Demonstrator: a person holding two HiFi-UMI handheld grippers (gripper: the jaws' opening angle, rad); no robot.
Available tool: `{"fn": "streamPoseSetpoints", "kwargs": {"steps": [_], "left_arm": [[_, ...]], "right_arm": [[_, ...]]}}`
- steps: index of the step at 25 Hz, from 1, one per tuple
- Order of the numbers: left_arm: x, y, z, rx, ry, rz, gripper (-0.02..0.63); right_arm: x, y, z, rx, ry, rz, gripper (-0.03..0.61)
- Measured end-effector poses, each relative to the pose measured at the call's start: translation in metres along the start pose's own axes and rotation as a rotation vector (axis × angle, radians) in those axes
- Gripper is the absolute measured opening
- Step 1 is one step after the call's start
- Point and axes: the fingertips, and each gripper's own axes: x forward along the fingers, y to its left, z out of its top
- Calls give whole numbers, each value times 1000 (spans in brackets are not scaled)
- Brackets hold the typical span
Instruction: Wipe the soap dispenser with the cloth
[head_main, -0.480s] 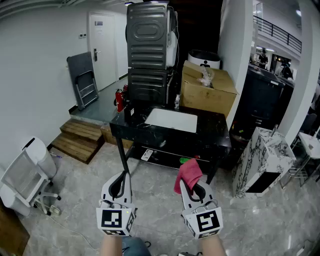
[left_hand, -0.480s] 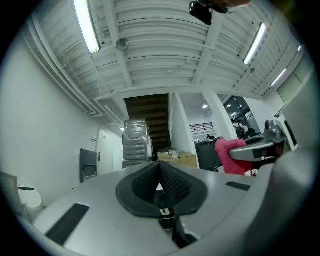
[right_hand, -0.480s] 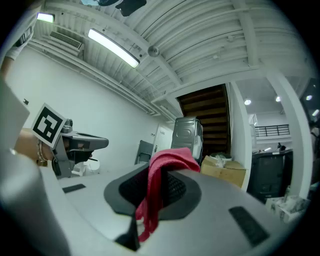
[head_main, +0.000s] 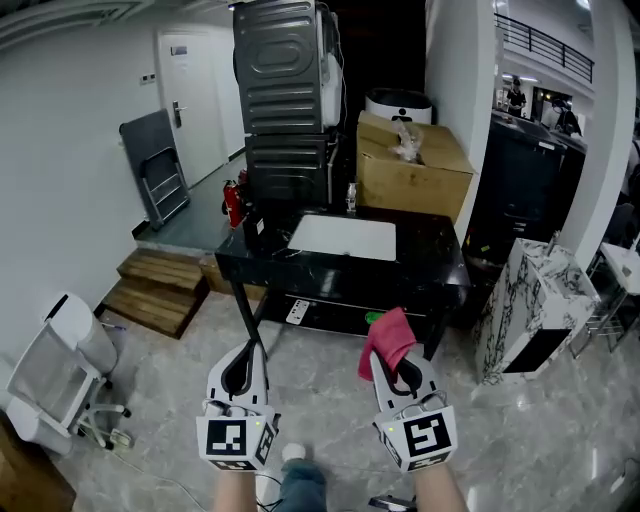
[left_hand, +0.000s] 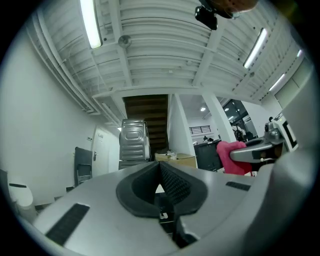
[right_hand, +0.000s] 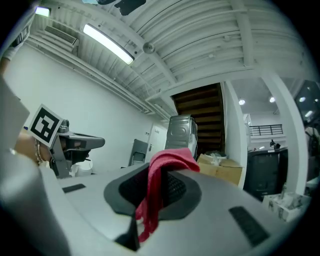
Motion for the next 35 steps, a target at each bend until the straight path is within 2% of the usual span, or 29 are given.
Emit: {"fn": "streamPoseSetpoints", "kwargs": {"steps": [5, 11, 18, 25, 35], "left_arm": [[46, 47, -28, -35, 7, -10, 11], [122, 128, -66, -68, 12, -1, 12], [215, 209, -93, -93, 18, -47, 11], [261, 252, -120, -93, 66, -71, 12], [322, 286, -161, -91, 58, -78, 12]], "right_arm": [[71, 6, -16, -8, 33, 14, 49], [189, 22, -36, -13, 64, 44, 49], [315, 29, -51, -1, 107, 36, 49], [381, 35, -72, 28, 154, 25, 49], [467, 12, -105, 73, 183, 20, 49]]}}
